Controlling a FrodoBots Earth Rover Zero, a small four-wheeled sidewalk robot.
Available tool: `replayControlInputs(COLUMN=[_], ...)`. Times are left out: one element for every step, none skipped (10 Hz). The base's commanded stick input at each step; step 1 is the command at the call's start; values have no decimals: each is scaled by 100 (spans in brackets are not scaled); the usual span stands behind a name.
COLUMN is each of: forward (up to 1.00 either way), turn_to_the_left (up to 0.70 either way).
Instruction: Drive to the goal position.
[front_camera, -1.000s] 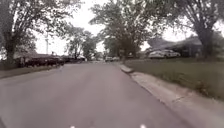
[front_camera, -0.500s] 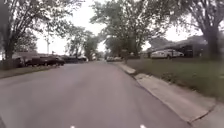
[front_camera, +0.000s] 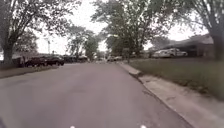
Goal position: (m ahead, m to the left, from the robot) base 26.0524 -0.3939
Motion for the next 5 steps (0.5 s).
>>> replayControlInputs(forward=[100, 100, 100, 100, 100], turn_to_the_left=[0, 0, 0, 0, 0])
